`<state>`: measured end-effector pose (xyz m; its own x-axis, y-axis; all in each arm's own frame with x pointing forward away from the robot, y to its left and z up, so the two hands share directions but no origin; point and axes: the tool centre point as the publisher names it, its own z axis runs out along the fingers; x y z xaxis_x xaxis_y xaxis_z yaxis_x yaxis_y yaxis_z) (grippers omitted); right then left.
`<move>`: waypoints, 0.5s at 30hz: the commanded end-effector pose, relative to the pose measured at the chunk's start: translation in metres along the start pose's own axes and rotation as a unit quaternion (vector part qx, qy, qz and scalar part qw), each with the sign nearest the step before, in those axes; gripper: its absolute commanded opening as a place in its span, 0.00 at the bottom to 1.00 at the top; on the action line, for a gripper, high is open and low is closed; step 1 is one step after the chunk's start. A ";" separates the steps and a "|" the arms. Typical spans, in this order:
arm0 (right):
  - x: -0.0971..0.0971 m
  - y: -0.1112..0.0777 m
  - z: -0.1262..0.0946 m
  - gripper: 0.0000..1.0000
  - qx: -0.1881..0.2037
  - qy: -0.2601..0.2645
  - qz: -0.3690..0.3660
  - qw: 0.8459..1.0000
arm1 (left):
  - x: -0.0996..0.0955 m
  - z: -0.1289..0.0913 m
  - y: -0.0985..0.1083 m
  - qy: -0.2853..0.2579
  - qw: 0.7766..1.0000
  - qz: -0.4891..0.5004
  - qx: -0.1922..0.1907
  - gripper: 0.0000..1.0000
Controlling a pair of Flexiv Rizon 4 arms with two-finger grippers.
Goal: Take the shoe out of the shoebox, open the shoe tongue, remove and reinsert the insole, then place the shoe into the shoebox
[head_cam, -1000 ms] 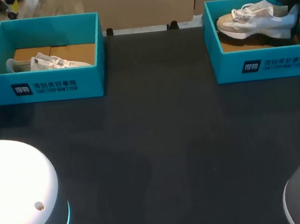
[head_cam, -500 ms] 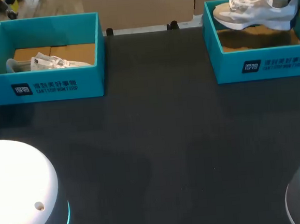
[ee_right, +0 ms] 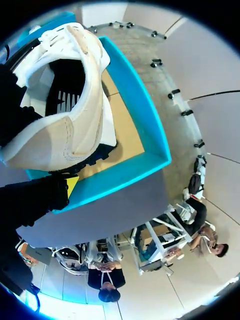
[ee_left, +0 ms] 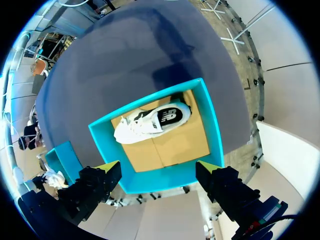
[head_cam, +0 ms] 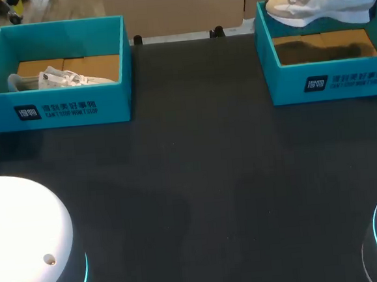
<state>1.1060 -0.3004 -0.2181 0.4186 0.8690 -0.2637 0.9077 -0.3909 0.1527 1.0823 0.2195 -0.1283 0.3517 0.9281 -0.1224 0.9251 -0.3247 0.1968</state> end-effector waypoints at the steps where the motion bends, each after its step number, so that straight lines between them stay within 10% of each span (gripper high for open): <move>1: -0.007 0.002 -0.015 0.00 -0.008 0.000 -0.017 1.000 | 0.000 0.000 -0.001 0.001 1.000 0.000 0.000 1.00; 15: -0.018 0.013 -0.045 0.00 -0.009 0.010 -0.080 0.997 | 0.000 0.000 -0.001 0.001 1.000 0.000 0.000 1.00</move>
<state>1.1091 -0.3071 -0.1771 0.2698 0.9252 -0.2668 0.9611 -0.2414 0.1344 1.0823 0.2196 -0.1283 0.3518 0.9280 -0.1225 0.9251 -0.3247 0.1968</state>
